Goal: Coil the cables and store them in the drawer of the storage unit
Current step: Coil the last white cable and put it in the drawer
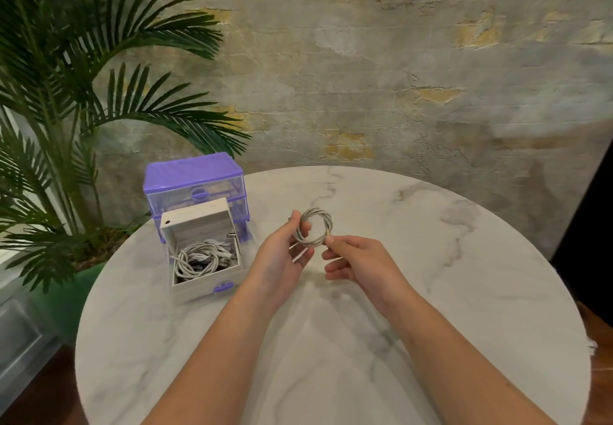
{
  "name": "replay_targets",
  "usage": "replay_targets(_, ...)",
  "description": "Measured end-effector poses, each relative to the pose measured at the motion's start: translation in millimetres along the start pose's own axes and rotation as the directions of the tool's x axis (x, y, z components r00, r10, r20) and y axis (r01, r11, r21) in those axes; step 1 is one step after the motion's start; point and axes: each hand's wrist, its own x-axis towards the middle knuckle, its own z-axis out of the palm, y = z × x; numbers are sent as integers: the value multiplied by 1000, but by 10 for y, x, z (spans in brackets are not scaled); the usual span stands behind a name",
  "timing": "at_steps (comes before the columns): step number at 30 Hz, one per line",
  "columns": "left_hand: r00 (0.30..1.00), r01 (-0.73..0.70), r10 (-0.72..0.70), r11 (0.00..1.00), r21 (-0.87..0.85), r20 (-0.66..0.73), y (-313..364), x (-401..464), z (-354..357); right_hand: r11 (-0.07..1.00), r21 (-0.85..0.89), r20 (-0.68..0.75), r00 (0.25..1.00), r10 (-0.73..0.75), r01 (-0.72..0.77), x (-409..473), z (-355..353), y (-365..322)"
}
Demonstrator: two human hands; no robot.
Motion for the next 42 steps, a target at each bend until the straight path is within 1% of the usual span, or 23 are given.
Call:
replay_targets(5,998,35,-36,999,24,52,-43,-6,12,998,55,-56,998,-3,6,3,-31,-47)
replay_targets(8,993,-26,10,989,143,117,-56,-5,-15,998,67,-90,996,-1,7,13,-51,-53)
replay_targets(10,986,-59,23,974,220,162,-32,-10,-40,999,49,-139,990,-17,24,25,-85,-37)
replay_targets(12,982,-49,3,970,239,189,-4,-18,-66,998,29,-202,979,-40,47,37,-119,-26)
replay_targets(14,978,-28,-22,972,234,210,-1,-30,-76,997,35,-235,970,-54,64,36,-140,-26)
replay_targets(19,987,-21,-4,988,154,162,-12,-18,-83,993,50,-231,968,-95,109,14,-115,-46)
replay_targets(23,985,-37,10,988,150,172,4,-37,-69,983,9,-273,947,-172,181,-6,-92,-71)
replay_targets(25,985,-68,37,980,185,167,12,-62,-52,975,-19,-306,927,-217,222,-20,-74,-81)
replay_targets(28,984,-161,125,935,316,129,22,-98,-45,963,-41,-337,903,-265,267,-39,-15,-88)
replay_targets(30,977,-213,183,895,392,111,49,-137,-70,964,-10,-327,910,-254,265,-52,46,-91)
replay_targets(32,968,-249,236,855,455,86,100,-172,-137,970,25,-287,931,-225,242,-63,118,-102)
replay_targets(34,958,-269,280,823,501,56,172,-215,-236,974,7,-241,945,-218,227,-70,205,-117)
replay_targets(39,954,-242,298,821,517,-26,413,-344,-558,969,-53,-164,955,-248,243,-67,557,-117)
replay_targets(42,935,-248,343,812,528,-89,569,-394,-791,963,-126,-124,959,-256,240,-12,805,-130)
